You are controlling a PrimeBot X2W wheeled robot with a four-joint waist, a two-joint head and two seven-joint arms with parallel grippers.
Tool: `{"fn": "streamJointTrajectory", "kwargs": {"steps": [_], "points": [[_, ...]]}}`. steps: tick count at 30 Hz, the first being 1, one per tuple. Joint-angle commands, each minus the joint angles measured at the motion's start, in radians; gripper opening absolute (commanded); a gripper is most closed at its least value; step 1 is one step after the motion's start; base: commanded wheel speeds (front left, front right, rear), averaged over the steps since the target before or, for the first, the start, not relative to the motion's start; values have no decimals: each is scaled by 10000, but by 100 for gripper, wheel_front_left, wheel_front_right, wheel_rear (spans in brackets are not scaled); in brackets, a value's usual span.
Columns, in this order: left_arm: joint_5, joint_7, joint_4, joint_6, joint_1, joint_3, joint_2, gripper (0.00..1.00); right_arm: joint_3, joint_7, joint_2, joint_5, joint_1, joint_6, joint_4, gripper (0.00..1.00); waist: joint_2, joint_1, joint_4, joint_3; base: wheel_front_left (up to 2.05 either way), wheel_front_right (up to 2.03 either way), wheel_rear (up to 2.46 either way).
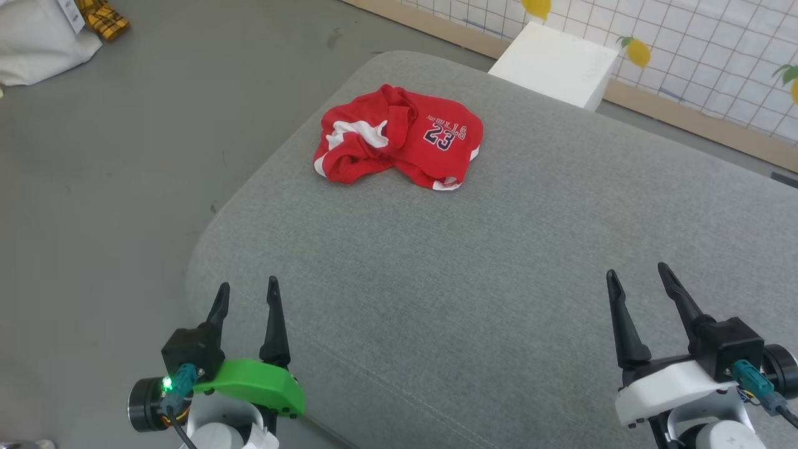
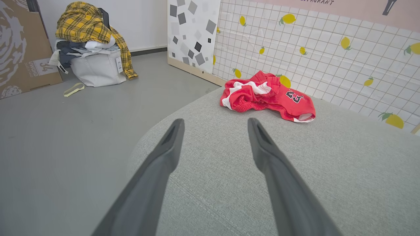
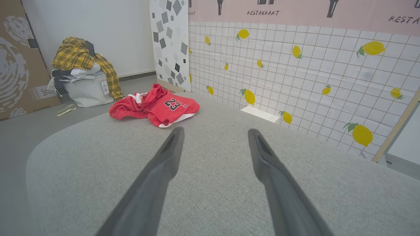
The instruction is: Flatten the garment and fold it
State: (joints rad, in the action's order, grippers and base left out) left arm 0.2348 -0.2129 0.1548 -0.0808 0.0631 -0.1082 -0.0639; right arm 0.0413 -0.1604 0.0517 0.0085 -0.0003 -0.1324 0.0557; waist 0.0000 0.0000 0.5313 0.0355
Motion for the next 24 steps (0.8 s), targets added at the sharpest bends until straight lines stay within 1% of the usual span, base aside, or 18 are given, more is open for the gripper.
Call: {"fn": "streamJointTrajectory", "kwargs": {"steps": [1,20,24], "points": [[119,-95,69,-63,153,-20,-20,100,16,-114,-11,42,-155,14,43,100,0,0,48,34,0,0,0],[599,-486,356,-192,237,-62,41,100,111,-383,-15,42,-258,17,98,100,0,0,650,198,0,0,0],[592,-488,375,-152,239,-30,46,100,92,-395,-15,71,-275,17,140,100,0,0,532,195,0,0,0]]}}
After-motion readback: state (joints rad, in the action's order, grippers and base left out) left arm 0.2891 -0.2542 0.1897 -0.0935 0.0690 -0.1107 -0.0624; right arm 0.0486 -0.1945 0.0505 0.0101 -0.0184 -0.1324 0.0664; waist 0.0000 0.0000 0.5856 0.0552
